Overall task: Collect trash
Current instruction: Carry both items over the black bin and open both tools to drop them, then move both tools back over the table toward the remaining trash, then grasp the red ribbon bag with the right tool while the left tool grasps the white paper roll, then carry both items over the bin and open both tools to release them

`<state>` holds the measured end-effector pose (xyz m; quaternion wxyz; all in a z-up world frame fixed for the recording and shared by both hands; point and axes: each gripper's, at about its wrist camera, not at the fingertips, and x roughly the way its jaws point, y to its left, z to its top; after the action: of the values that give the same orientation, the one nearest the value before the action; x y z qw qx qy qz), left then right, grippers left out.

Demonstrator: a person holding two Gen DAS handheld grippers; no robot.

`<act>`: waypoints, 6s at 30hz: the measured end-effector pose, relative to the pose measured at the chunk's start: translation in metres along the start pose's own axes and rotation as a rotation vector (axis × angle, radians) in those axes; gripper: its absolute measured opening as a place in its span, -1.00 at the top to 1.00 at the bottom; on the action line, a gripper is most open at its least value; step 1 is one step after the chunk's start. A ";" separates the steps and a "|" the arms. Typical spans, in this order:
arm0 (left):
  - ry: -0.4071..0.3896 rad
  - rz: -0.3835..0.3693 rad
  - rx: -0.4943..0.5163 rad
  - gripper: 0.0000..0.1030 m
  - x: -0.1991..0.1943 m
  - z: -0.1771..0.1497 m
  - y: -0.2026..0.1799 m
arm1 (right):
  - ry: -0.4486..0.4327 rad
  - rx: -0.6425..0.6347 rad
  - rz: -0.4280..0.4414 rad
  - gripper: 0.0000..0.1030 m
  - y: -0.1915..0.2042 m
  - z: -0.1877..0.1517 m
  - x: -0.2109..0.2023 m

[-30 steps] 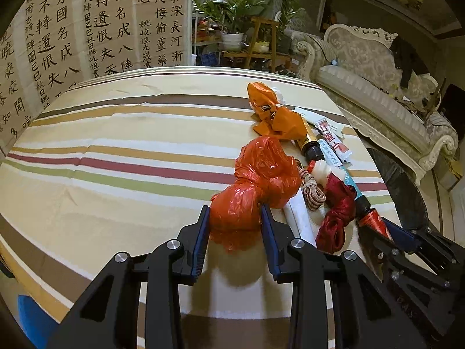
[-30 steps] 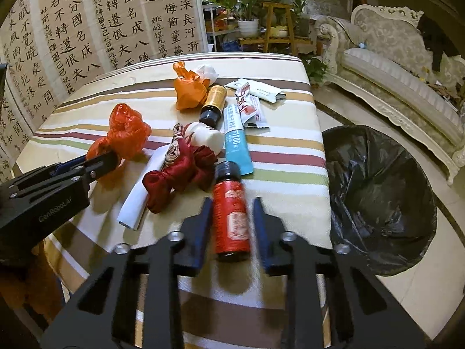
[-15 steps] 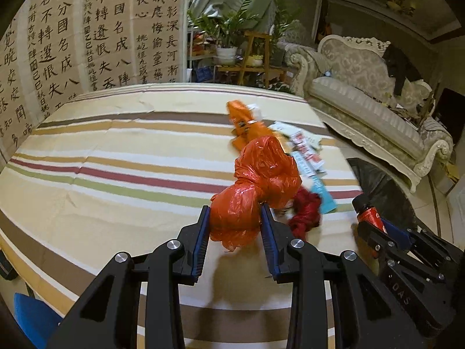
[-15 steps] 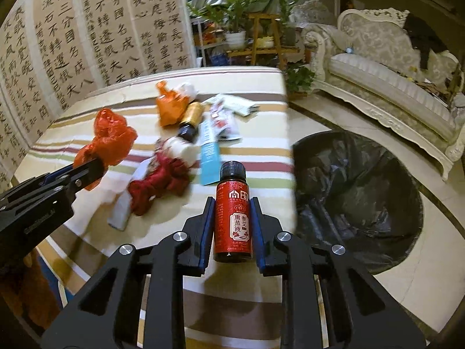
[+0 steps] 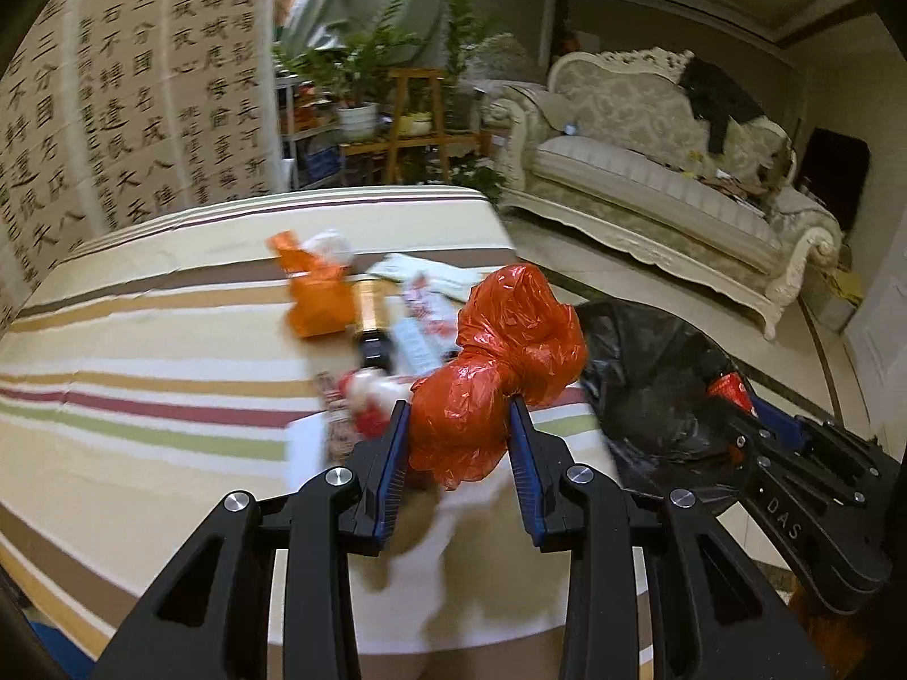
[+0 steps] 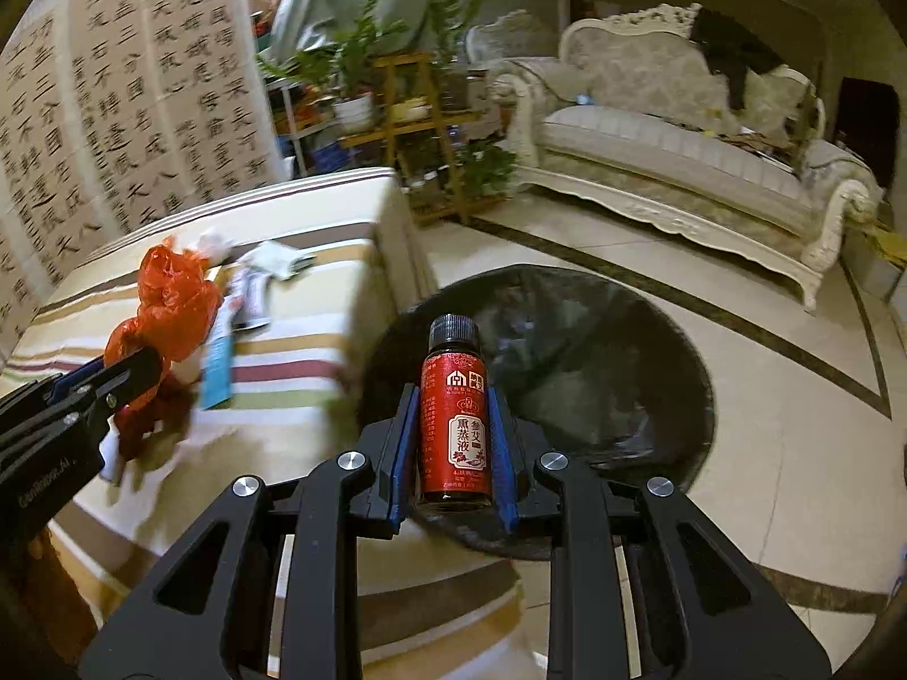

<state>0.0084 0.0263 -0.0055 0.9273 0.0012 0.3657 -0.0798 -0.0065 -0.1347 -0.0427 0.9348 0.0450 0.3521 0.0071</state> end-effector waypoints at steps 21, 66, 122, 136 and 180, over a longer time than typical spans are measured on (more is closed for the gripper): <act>0.073 -0.019 0.160 0.33 0.075 0.023 -0.095 | 0.015 0.085 -0.087 0.55 -0.071 0.008 0.051; 0.025 0.116 -0.013 -0.39 0.004 0.007 0.019 | 0.033 0.025 0.031 -0.24 0.010 0.003 0.021; 0.048 0.230 -0.204 -0.39 -0.011 -0.034 0.155 | 0.139 -0.211 0.170 -0.24 0.177 -0.011 0.022; 0.051 0.185 -0.202 -0.39 -0.008 -0.035 0.154 | 0.163 -0.222 0.200 0.43 0.186 -0.016 0.016; 0.090 0.188 -0.066 0.67 0.001 -0.037 0.074 | 0.102 -0.079 0.239 0.43 0.083 -0.012 0.010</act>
<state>-0.0043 0.1014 -0.0374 0.9128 0.0087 0.4079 0.0195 -0.0055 -0.0502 -0.0509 0.9092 0.0494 0.3910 0.1345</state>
